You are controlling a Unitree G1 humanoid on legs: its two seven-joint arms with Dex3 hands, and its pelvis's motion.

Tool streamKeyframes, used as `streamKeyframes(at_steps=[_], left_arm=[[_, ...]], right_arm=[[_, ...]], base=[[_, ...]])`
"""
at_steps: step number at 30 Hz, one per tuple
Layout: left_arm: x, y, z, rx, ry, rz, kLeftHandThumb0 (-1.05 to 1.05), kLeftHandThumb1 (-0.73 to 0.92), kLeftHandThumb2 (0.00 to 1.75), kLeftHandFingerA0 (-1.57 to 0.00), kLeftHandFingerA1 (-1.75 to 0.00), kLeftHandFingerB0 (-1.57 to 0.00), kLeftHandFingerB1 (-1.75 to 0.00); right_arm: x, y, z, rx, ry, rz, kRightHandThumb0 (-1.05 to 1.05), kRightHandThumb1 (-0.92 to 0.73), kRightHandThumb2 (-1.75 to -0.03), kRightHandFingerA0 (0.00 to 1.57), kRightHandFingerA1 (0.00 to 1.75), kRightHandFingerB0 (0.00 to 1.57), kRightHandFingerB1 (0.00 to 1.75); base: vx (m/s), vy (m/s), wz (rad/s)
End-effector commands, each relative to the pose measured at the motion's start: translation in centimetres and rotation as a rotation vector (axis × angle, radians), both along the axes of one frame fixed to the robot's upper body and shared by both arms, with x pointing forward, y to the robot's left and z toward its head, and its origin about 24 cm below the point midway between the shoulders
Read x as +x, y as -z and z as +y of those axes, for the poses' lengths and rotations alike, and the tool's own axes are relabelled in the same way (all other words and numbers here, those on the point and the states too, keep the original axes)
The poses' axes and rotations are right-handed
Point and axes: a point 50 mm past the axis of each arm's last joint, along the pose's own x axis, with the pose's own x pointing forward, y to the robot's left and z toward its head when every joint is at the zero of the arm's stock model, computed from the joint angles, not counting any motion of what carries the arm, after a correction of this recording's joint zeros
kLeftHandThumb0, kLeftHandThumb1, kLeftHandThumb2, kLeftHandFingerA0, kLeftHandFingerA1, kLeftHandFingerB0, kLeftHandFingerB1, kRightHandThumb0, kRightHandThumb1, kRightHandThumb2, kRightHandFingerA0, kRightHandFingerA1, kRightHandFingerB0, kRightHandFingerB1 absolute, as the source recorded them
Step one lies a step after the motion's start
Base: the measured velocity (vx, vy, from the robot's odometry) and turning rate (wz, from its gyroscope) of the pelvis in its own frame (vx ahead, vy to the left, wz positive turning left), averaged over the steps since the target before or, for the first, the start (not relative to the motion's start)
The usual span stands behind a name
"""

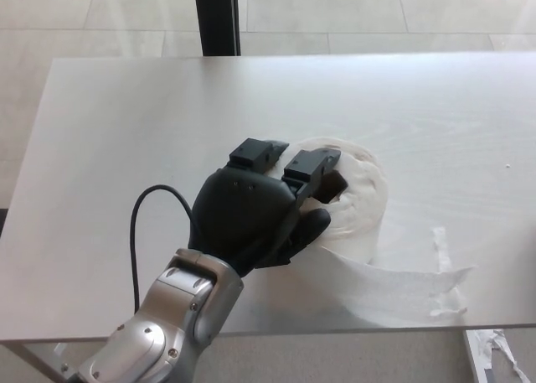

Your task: A toilet paper roll is kept in the middle of the desk infront of the robot. The robot places its left hand on the top of the toilet paper roll to hold it still and uses its right hand to tear off a piece of toilet paper from it and hands the paper to a person

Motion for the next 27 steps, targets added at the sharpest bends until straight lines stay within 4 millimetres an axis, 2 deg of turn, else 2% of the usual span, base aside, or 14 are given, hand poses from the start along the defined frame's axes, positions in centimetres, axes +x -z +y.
streamKeyframes(at_steps=[1,2,3,7,8,9,12,13,18,19,20,21,24,27], left_arm=[[-3.2,7.6,3.3,0.199,-0.042,0.42,-0.64,0.73,1.07,-0.32,-0.58,-0.34,-0.55],[-3.2,7.6,3.4,0.207,-0.045,0.428,-0.66,0.74,1.08,-0.32,-0.57,-0.32,-0.54],[-3.4,7.7,3.4,0.205,-0.046,0.441,-0.62,0.89,0.66,-0.33,-0.46,-0.37,-0.42],[-2.8,6.6,3.3,0.107,-0.081,0.482,-0.71,0.87,0.66,-0.22,-0.46,-0.16,-0.33],[-2.2,5.4,3.3,0.021,-0.115,0.502,-0.74,0.68,0.95,-0.15,-0.51,-0.09,-0.42],[-1.7,4.6,3.2,-0.013,-0.133,0.512,-0.76,0.87,0.66,-0.15,-0.46,-0.08,-0.28],[0.0,2.2,3.2,-0.097,-0.181,0.553,-0.79,0.92,0.69,-0.04,-0.41,-0.02,-0.23],[0.6,1.5,3.3,-0.145,-0.188,0.553,-0.84,0.73,1.14,-0.02,-0.41,-0.01,-0.2],[4.2,-4.8,3.5,-0.345,-0.179,0.45,-0.85,0.72,1.1,0.0,-0.48,0.0,-0.22],[4.7,-6.5,3.4,-0.381,-0.169,0.414,-0.79,0.85,0.66,-0.07,-0.5,-0.05,-0.26],[4.9,-7.1,3.3,-0.396,-0.164,0.402,-0.79,0.85,0.66,-0.07,-0.5,-0.05,-0.26],[5.1,-8.7,3.3,-0.422,-0.153,0.376,-0.84,0.68,1.05,-0.12,-0.56,0.0,-0.29],[5.0,-12.1,3.3,-0.477,-0.111,0.277,-0.78,0.85,0.66,-0.05,-0.49,-0.05,-0.29],[4.2,-15.2,5.2,-0.601,-0.112,0.246,-0.87,0.92,0.69,-0.23,-0.5,-0.03,-0.26]], right_arm=[[0.4,-1.8,-0.2,-0.352,0.034,-0.132,-0.93,-0.6,-0.87,0.0,0.03,0.03,0.11],[0.4,-2.1,-0.1,-0.385,0.032,-0.142,-1.05,-0.66,-0.96,0.0,0.12,0.0,0.02],[0.2,-2.0,0.0,-0.385,0.028,-0.14,-0.9,-0.68,-0.78,0.0,0.0,0.0,0.0],[0.0,-2.7,0.2,-0.379,0.022,-0.17,-1.04,-0.8,-0.63,0.0,0.0,0.0,0.0],[-0.1,-3.2,0.2,-0.366,0.016,-0.189,-1.05,-0.82,-0.64,0.0,0.0,0.0,0.0],[-0.2,-3.4,0.3,-0.359,0.019,-0.203,-1.03,-0.7,-0.9,0.0,0.0,0.0,0.0],[-0.6,-3.9,0.2,-0.316,0.023,-0.231,-1.05,-0.83,-0.64,0.0,0.0,0.0,0.0],[-0.7,-4.1,0.2,-0.306,0.029,-0.222,-1.02,-0.72,-0.88,0.0,0.0,0.0,0.0],[-1.6,-5.2,0.3,-0.213,0.042,-0.266,-1.02,-0.77,-0.9,0.0,0.0,0.0,0.0],[-2.0,-5.5,0.3,-0.203,0.041,-0.272,-1.01,-0.77,-0.92,0.0,0.0,0.0,0.0],[-2.2,-5.6,0.3,-0.198,0.041,-0.274,-1.01,-0.77,-0.92,0.0,0.0,0.0,0.0],[-2.5,-5.8,0.4,-0.178,0.03,-0.277,-0.99,-0.77,-0.92,0.0,0.0,0.0,0.0],[-3.8,-6.0,0.1,-0.166,0.014,-0.278,-1.0,-0.77,-0.92,0.0,0.0,0.0,0.0],[-5.4,-5.9,-0.1,-0.144,-0.009,-0.253,-0.98,-0.92,-0.7,0.0,0.0,0.0,0.0]], base=[[0.0,0.0,0.0],[0.0,0.0,0.0],[0.0,0.0,0.0],[0.0,0.0,0.0],[0.0,0.0,0.0],[0.0,0.0,0.0],[0.0,0.0,0.0],[0.0,0.0,0.0],[0.0,0.0,0.0],[0.0,0.0,0.0],[0.0,0.0,0.0],[0.0,0.0,0.0],[0.0,0.0,0.0],[0.0,0.0,0.0]])
